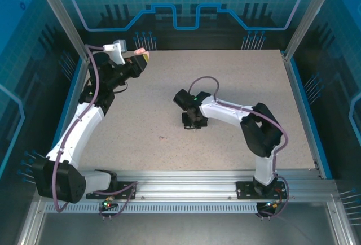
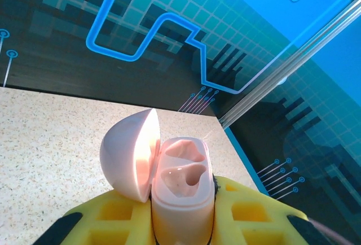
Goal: Insert the wireless bluetooth earbuds into the charging case
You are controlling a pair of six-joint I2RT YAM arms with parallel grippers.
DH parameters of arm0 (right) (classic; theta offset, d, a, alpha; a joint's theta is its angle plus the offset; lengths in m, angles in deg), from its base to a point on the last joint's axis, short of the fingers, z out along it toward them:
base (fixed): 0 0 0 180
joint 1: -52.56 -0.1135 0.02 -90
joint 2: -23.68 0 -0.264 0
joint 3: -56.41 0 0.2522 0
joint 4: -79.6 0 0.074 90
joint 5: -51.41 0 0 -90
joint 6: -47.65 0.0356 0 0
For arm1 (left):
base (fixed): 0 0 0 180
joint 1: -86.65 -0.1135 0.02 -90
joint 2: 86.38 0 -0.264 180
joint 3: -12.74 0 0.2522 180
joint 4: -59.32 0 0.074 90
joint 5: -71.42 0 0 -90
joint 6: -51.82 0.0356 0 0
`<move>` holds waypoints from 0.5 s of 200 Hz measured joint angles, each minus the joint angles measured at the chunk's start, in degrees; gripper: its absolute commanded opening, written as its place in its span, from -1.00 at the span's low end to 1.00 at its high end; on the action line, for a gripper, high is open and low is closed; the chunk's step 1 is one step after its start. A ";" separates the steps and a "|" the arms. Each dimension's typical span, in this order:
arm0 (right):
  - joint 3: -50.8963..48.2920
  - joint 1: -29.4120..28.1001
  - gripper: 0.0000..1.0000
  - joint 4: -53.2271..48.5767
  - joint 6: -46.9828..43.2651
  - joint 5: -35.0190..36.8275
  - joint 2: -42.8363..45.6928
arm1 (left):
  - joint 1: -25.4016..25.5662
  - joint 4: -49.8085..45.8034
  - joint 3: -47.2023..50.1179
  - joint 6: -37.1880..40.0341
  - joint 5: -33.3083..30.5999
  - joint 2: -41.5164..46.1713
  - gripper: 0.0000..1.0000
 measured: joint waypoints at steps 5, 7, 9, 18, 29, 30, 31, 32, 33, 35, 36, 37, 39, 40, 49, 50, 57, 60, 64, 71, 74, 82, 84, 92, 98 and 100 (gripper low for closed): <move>-0.33 0.07 -0.68 0.22 -0.17 0.26 1.22 | 0.20 0.70 1.11 0.04 0.02 0.44 -1.00; -0.46 0.07 -0.68 0.31 -0.20 0.37 1.57 | 0.26 1.03 1.44 0.04 0.02 0.57 -1.00; -0.61 0.09 -0.68 0.44 -0.33 0.52 2.03 | 0.35 1.40 1.92 0.07 0.02 0.74 -1.00; -1.07 0.11 -0.68 0.48 -0.66 1.20 4.20 | 0.90 2.82 4.02 0.66 0.09 1.64 -1.00; -1.60 0.15 -0.68 0.66 -1.09 1.84 6.80 | 1.75 4.81 6.43 1.46 0.13 2.67 -1.00; -1.60 0.15 -0.68 0.66 -1.14 1.84 6.99 | 1.86 4.98 6.71 1.60 0.17 2.80 -1.00; -1.62 0.15 -0.68 0.66 -1.14 1.88 7.21 | 1.92 5.09 6.88 1.66 0.17 2.89 -1.00; -1.66 0.20 -0.68 0.66 -1.22 2.03 7.58 | 2.10 5.31 7.17 1.88 0.17 3.04 -1.00; -1.68 0.22 -0.68 0.68 -1.27 2.08 7.76 | 2.16 5.46 7.30 1.99 0.17 3.10 -1.00; -1.70 0.22 -0.68 0.70 -1.33 2.19 8.24 | 2.36 5.92 7.74 2.21 0.13 3.30 -1.00; -1.70 0.22 -0.68 0.68 -1.36 2.21 8.39 | 2.45 6.03 7.89 2.27 0.13 3.37 -1.00; -1.70 0.24 -0.68 0.68 -1.46 2.27 8.74 | 2.58 6.25 8.13 2.47 0.17 3.50 -1.00; -1.70 0.31 -0.68 0.68 -1.53 2.40 9.14 | 2.84 6.64 8.55 2.78 0.17 3.72 -1.00; -1.70 0.35 -0.68 0.72 -1.60 2.51 9.44 | 2.95 6.78 8.68 2.89 0.17 3.78 -1.00; -1.73 0.63 -0.67 0.90 -2.10 2.84 11.61 | 4.24 8.92 10.51 4.24 -0.13 4.70 -1.00; -1.73 0.66 -0.67 0.87 -2.14 2.86 11.78 | 4.44 9.14 10.75 4.48 -0.11 4.83 -1.00; -1.70 1.09 -0.67 0.90 -2.56 3.06 13.66 | 5.53 10.40 11.80 5.73 -0.31 5.44 -1.00; -1.68 1.36 -0.67 0.90 -2.73 3.10 14.47 | 6.03 10.93 12.22 6.29 -0.33 5.68 -1.00; -1.66 1.62 -0.67 0.90 -2.95 3.15 15.37 | 6.75 11.89 12.83 7.17 -0.48 5.99 -1.00; -1.51 2.19 -0.67 0.83 -3.45 3.30 17.16 | 7.93 13.22 13.75 8.57 -0.72 6.43 -1.00; -1.38 2.47 -0.67 0.79 -3.69 3.41 17.77 | 8.44 13.75 14.10 9.05 -0.79 6.54 -1.00; -0.83 3.17 -0.67 0.76 -4.31 3.72 19.32 | 9.62 15.37 15.10 10.49 -1.18 6.80 -1.00; -0.70 3.28 -0.67 0.76 -4.33 3.74 19.56 | 9.86 15.74 15.32 10.84 -1.20 6.82 -1.00; 0.09 3.91 -0.67 0.79 -4.94 4.00 20.83 | 10.97 17.55 16.35 12.26 -1.62 6.82 -1.00; 0.74 4.35 -0.67 0.79 -5.42 4.15 21.75 | 11.69 19.23 17.38 13.35 -1.97 6.82 -1.00; 0.90 4.46 -0.67 0.81 -5.49 4.17 21.97 | 11.87 19.58 17.62 13.62 -2.03 6.82 -1.00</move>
